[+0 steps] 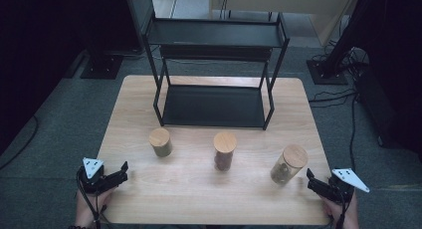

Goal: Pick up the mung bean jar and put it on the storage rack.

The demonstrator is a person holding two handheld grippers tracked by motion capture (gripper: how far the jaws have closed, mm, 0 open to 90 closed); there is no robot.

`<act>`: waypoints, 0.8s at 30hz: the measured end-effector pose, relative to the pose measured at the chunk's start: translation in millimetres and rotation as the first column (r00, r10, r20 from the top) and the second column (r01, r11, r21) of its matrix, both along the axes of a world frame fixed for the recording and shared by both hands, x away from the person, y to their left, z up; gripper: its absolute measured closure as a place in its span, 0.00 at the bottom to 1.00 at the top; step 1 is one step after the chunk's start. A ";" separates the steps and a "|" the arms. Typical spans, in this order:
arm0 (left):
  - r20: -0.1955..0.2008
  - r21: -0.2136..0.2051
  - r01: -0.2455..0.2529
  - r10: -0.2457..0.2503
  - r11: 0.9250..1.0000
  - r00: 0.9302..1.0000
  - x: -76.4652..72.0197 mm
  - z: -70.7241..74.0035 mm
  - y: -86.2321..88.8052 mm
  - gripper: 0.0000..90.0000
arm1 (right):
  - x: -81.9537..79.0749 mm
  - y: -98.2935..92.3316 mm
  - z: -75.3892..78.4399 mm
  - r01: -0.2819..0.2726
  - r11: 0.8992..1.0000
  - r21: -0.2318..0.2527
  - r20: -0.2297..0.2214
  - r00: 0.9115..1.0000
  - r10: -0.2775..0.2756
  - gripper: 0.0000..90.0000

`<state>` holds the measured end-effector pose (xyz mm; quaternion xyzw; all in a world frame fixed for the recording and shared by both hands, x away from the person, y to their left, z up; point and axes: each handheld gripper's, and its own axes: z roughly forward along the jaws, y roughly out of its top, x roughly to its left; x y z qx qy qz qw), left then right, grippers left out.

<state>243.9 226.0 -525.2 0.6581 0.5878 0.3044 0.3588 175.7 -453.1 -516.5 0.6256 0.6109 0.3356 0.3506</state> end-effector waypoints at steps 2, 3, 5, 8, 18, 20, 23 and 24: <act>0.000 0.001 0.008 -0.008 1.000 1.000 0.4 0.1 -1.9 0.01 | 0.0 -1.3 0.0 0.002 1.000 0.009 0.000 1.000 -0.002 0.04; 0.000 0.001 0.013 -0.013 1.000 1.000 0.5 0.3 -3.0 0.01 | 0.1 -1.6 -0.1 0.002 1.000 0.011 0.000 1.000 -0.002 0.04; 0.003 -0.002 0.024 -0.024 1.000 1.000 0.3 1.0 -5.9 0.01 | 0.1 -1.4 0.0 -0.002 1.000 0.010 -0.001 1.000 0.002 0.04; 0.006 0.000 0.041 -0.041 0.999 0.999 -0.4 2.6 -10.9 0.01 | 0.6 -0.1 -0.1 -0.009 1.000 0.005 -0.008 1.000 0.009 0.04; 0.029 -0.007 0.069 -0.068 0.998 0.997 -3.6 9.0 -21.8 0.03 | 1.5 0.8 -0.4 -0.024 1.000 0.000 -0.018 1.000 0.024 0.04; 0.034 -0.014 0.068 -0.068 0.998 0.997 -4.1 10.1 -22.0 0.03 | 1.4 0.9 -0.4 -0.024 1.000 -0.002 -0.016 1.000 0.024 0.04; 0.040 -0.016 0.072 -0.072 0.997 0.997 -4.5 11.3 -24.5 0.03 | 1.1 1.0 -0.3 -0.022 1.000 -0.003 -0.016 1.000 0.022 0.04; 0.041 -0.018 0.075 -0.074 0.997 0.996 -4.8 11.8 -25.8 0.03 | 1.1 1.0 -0.3 -0.022 1.000 -0.003 -0.014 1.000 0.022 0.04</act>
